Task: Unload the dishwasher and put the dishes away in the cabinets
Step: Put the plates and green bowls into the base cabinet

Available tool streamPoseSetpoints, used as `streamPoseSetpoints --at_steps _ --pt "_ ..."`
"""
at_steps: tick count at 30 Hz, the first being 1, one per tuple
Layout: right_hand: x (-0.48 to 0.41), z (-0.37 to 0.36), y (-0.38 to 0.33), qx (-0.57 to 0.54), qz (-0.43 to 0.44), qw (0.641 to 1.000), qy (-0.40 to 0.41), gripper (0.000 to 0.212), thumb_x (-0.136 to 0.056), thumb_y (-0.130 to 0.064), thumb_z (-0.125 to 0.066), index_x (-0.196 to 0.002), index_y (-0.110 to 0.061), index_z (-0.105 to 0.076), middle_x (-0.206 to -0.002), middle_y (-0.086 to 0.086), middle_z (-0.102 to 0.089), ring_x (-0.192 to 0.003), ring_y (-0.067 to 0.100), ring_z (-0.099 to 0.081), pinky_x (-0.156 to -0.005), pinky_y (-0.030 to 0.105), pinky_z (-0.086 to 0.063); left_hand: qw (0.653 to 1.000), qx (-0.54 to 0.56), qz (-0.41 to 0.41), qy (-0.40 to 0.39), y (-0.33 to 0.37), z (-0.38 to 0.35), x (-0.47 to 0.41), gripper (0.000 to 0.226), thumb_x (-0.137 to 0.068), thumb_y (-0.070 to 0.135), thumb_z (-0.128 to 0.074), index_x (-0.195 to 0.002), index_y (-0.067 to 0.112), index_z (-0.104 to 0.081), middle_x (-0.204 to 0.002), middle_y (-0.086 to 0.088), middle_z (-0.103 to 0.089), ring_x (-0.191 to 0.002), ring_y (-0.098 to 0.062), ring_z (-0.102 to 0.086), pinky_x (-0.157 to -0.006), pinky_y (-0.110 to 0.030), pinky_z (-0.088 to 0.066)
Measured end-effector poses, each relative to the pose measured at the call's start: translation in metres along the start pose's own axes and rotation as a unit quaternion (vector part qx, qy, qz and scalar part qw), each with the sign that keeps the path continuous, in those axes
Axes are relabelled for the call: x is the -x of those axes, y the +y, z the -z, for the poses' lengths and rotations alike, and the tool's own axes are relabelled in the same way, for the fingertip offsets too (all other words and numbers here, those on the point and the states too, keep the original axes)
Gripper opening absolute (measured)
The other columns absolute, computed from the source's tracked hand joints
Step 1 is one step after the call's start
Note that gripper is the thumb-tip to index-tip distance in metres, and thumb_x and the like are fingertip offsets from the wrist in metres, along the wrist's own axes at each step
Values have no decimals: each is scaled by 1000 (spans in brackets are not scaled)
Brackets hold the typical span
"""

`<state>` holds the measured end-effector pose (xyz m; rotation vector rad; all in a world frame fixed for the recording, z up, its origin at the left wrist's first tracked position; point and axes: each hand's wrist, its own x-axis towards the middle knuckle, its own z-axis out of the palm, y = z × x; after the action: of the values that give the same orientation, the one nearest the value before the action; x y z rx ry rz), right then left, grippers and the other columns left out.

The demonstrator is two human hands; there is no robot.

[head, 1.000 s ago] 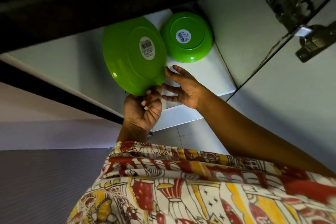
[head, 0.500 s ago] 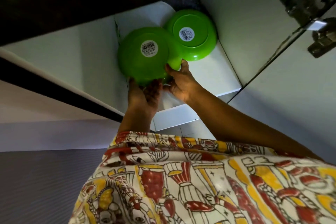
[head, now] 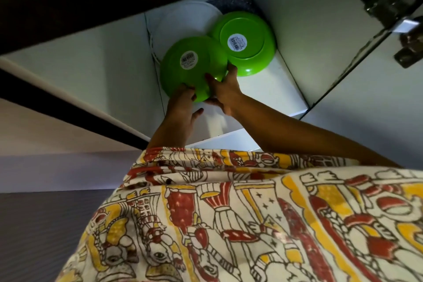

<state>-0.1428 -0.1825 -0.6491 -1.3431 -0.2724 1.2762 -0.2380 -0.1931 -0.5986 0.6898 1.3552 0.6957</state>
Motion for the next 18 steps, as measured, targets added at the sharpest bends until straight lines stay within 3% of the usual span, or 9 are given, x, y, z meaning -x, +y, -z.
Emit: streamPoseSetpoints --at_steps 5,8,11,15,18 --pt "-1 -7 -5 137 -2 990 39 72 -83 -20 -69 -138 -30 -23 -127 16 -49 -98 44 -61 -52 41 -58 994 -105 -28 12 -7 1 0 48 -97 18 -47 -144 24 -36 -148 -4 -35 -131 -23 -39 -96 -38 -43" --pt "-1 -3 -3 166 29 985 39 77 -81 -16 -71 -139 -27 -21 -119 18 -51 -91 44 -63 -56 48 -58 990 -134 -36 5 -8 2 5 46 -98 18 -46 -142 24 -38 -147 -3 -35 -131 -24 -37 -101 -40 -42" --pt "3 3 4 225 67 972 19 93 -79 -16 -73 -146 -28 -9 -109 20 -56 -72 34 -61 -67 50 -58 988 -147 -42 -3 -11 2 10 42 -97 16 -45 -138 25 -43 -142 -2 -41 -128 -22 -40 -98 -39 -41" --pt "11 10 15 311 121 943 9 106 -77 -27 -75 -150 -24 2 -112 30 -62 -79 27 -56 -70 35 -48 986 -152 -64 9 -18 1 16 39 -98 16 -44 -137 23 -45 -140 -2 -44 -125 -21 -41 -103 -37 -38" --pt "18 17 18 315 136 939 -5 101 -80 -21 -73 -151 -21 0 -107 27 -62 -85 34 -61 -71 36 -48 981 -173 -84 18 -26 -1 19 41 -98 13 -43 -138 21 -44 -143 -5 -43 -128 -23 -41 -110 -42 -36"
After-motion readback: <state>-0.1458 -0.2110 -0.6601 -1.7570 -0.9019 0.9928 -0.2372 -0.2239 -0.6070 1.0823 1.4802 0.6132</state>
